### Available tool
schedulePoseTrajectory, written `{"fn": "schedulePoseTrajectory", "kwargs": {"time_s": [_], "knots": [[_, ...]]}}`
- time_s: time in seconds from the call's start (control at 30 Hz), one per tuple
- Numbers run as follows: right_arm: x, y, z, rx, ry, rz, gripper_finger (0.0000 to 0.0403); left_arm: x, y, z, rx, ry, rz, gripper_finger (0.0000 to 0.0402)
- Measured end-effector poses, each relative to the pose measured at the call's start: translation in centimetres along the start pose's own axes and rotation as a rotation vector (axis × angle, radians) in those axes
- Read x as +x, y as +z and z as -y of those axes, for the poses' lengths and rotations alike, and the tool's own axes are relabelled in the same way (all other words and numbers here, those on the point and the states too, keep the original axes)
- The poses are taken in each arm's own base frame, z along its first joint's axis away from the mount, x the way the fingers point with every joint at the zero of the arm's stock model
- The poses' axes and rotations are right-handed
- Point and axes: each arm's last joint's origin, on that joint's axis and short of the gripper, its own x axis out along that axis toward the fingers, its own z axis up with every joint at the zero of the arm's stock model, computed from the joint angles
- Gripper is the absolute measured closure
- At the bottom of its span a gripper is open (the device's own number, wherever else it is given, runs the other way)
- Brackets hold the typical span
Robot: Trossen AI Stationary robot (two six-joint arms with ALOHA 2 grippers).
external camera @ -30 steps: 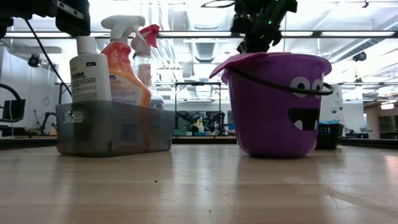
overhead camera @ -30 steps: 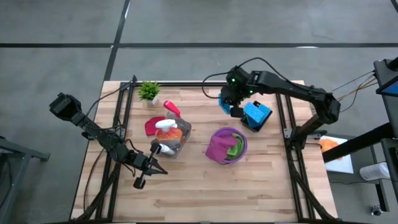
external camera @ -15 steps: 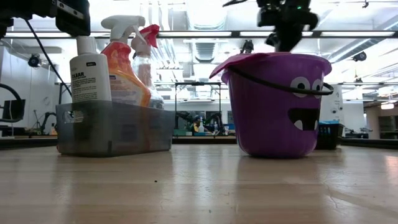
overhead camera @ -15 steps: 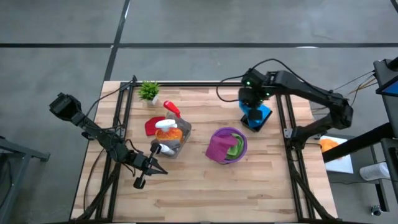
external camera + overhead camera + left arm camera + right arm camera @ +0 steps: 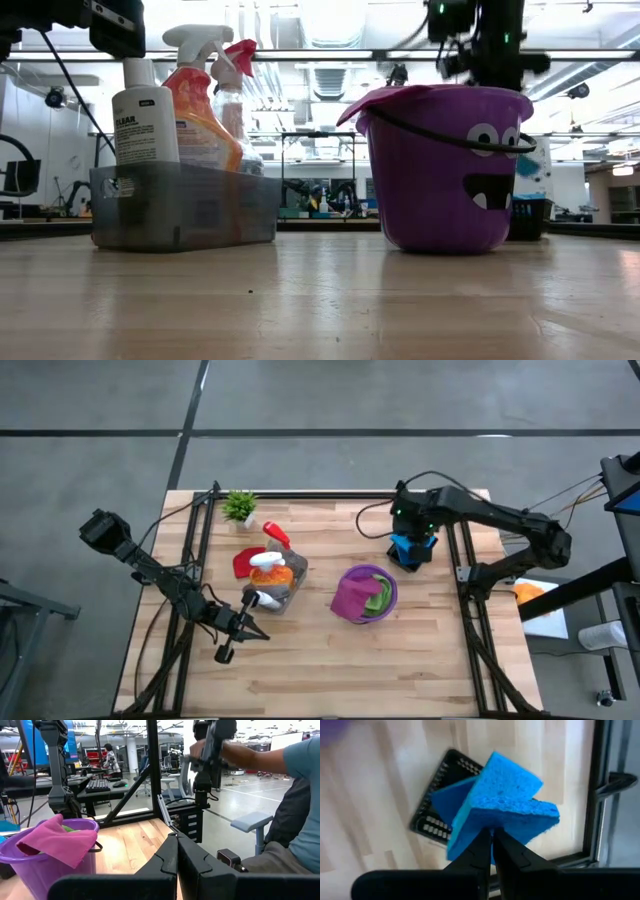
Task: Pick & Place Kitchen Items
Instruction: Put the blue sponge wipe into the black bin
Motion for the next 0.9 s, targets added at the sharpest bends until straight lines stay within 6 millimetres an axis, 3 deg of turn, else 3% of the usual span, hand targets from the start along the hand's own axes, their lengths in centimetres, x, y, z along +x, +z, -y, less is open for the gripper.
{"fn": "schedulePoseTrajectory", "kwargs": {"time_s": [0.13,0.23,0.63,0.73,0.9], "knots": [[3.3,0.0,-0.4,-0.001,-0.037,-0.057,0.0385,0.0,0.0,0.0,0.000,-0.001,0.000,0.0401],[4.5,0.0,-0.6,0.019,-0.037,-0.067,0.0385,0.0,0.0,0.0,0.000,-0.002,0.000,0.0401],[4.9,0.0,-0.6,0.096,-0.049,-0.065,0.0381,0.0,0.0,0.0,0.001,-0.002,0.000,0.0401],[4.9,0.0,-0.6,0.118,-0.052,-0.063,0.0351,0.0,0.0,0.0,0.001,-0.002,0.000,0.0401],[4.9,0.0,-0.6,0.128,-0.099,-0.065,0.0250,0.0,0.0,0.0,0.001,-0.002,0.000,0.0401]]}}
